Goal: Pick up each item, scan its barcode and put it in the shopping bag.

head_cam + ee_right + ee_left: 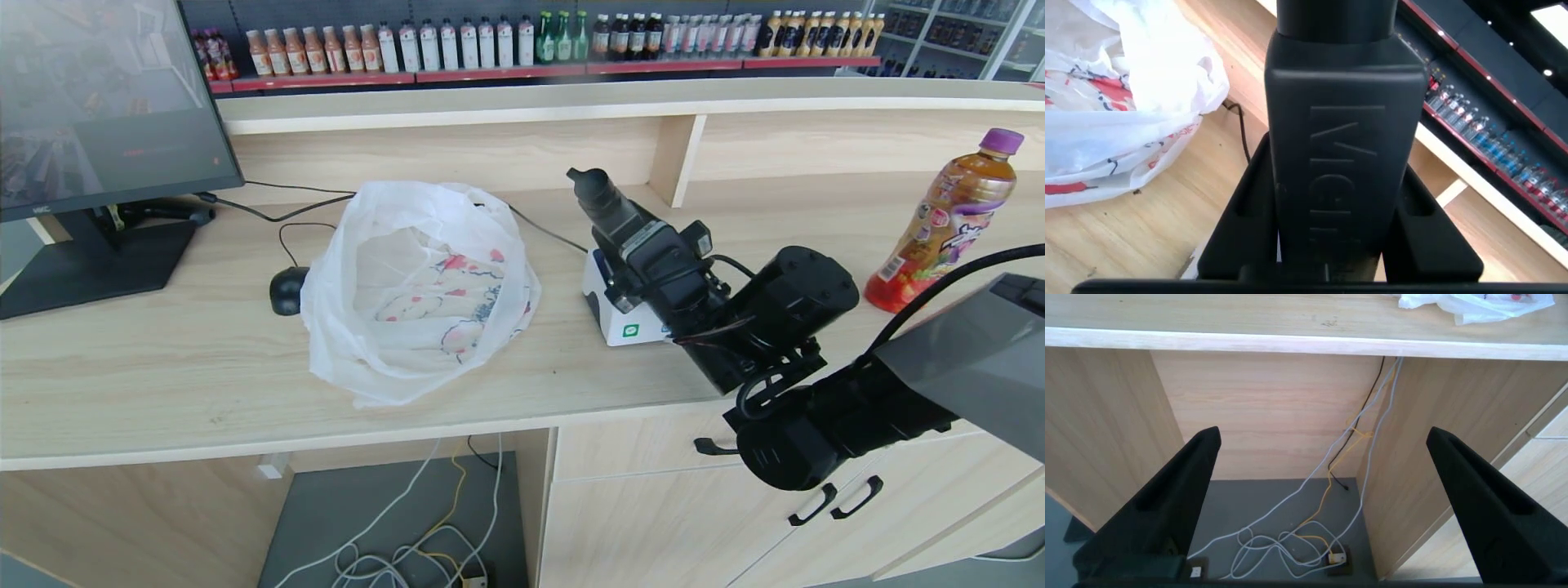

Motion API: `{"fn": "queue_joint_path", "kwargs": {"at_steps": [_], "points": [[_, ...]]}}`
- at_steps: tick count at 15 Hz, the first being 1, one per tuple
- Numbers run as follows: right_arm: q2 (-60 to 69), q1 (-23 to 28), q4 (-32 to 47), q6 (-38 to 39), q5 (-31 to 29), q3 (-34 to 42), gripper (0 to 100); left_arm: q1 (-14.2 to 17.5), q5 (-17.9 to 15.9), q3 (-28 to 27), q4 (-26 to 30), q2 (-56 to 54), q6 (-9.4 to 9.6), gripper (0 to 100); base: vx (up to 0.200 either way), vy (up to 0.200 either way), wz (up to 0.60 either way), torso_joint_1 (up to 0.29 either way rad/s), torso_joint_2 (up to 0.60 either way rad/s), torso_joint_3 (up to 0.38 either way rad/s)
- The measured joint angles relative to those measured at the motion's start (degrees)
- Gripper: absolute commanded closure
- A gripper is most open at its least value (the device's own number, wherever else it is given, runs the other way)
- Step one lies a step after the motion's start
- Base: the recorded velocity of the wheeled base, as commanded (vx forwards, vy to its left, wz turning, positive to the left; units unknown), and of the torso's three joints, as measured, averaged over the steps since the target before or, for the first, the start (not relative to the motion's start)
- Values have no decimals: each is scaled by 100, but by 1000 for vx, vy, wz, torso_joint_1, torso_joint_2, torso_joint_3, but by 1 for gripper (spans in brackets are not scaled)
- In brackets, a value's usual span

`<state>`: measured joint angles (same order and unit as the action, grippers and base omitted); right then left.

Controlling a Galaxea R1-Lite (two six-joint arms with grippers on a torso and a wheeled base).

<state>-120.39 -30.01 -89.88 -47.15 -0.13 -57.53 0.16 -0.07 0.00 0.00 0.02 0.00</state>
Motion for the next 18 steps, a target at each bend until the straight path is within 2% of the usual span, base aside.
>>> {"fn": "queue_joint_path", "kwargs": {"at_steps": [4,7,10,18], "points": [[355,295,0,0,32,616,100,2,-2,0,0,0,0,0,0,0,0,0,0,0],[505,293,-4,-189,350,869,100,-2,-2,0,0,0,0,0,0,0,0,0,0,0],[505,276,-6,-323,555,900,100,2,-2,0,0,0,0,0,0,0,0,0,0,0],[251,105,-15,-378,574,742,100,-2,-2,0,0,0,0,0,0,0,0,0,0,0]]}}
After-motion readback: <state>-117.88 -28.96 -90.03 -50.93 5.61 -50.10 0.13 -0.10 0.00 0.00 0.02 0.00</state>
